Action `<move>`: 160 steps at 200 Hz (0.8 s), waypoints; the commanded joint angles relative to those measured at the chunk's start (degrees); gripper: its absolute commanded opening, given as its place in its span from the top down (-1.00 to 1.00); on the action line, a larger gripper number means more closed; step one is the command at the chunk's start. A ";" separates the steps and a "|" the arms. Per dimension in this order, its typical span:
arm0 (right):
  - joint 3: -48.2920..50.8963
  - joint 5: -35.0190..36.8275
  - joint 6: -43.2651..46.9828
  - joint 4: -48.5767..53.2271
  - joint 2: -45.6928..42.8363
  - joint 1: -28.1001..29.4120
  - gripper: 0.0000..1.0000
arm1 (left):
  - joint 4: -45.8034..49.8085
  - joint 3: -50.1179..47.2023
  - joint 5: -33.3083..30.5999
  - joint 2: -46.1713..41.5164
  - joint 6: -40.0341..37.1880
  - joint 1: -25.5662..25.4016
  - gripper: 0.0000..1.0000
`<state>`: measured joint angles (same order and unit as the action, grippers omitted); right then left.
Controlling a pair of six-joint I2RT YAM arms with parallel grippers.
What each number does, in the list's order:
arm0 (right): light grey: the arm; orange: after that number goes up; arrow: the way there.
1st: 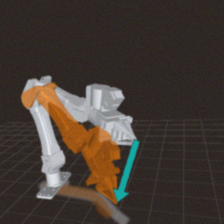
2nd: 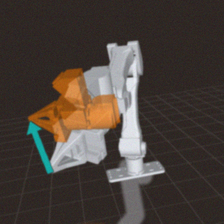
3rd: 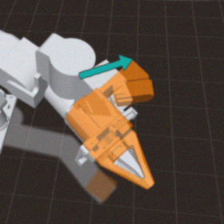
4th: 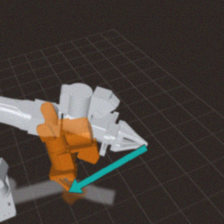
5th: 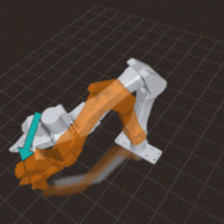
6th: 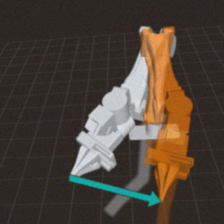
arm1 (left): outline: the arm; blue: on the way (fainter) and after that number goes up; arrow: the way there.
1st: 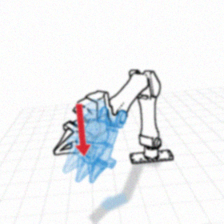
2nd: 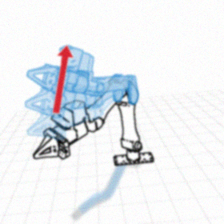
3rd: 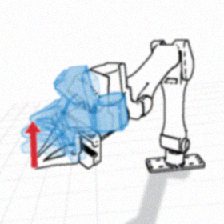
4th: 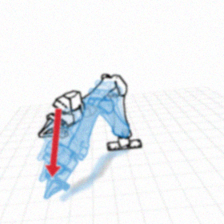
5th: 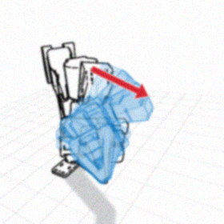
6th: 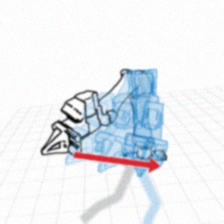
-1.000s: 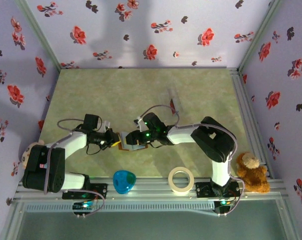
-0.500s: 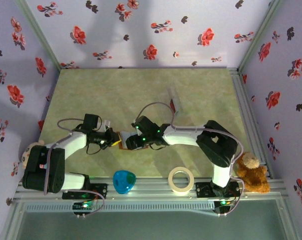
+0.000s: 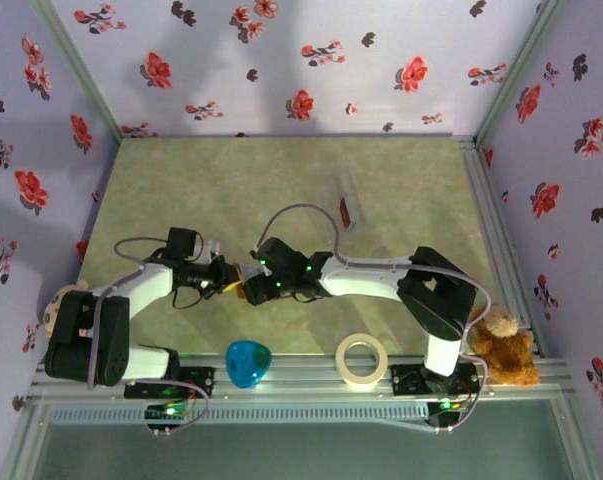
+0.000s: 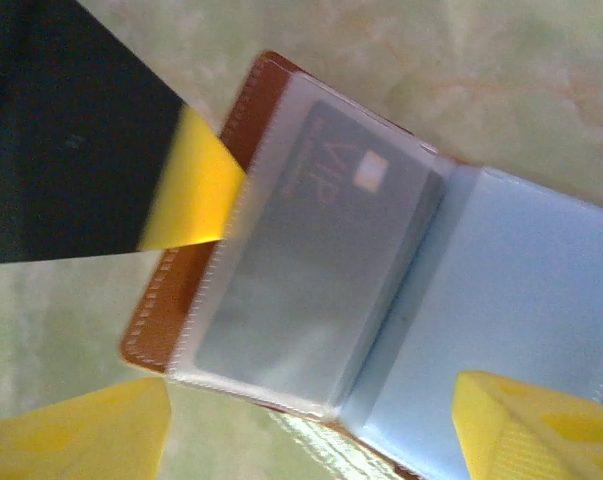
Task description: Put the credit cards into the card holder
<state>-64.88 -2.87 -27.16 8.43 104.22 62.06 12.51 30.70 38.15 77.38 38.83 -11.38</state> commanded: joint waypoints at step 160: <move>-7.72 12.17 9.69 24.10 -14.90 -22.59 -0.46 | 6.59 4.36 -7.74 -5.06 0.75 2.41 -0.01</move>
<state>-68.29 6.00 -22.63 26.48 92.29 44.01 16.25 32.27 31.44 70.70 42.24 -9.47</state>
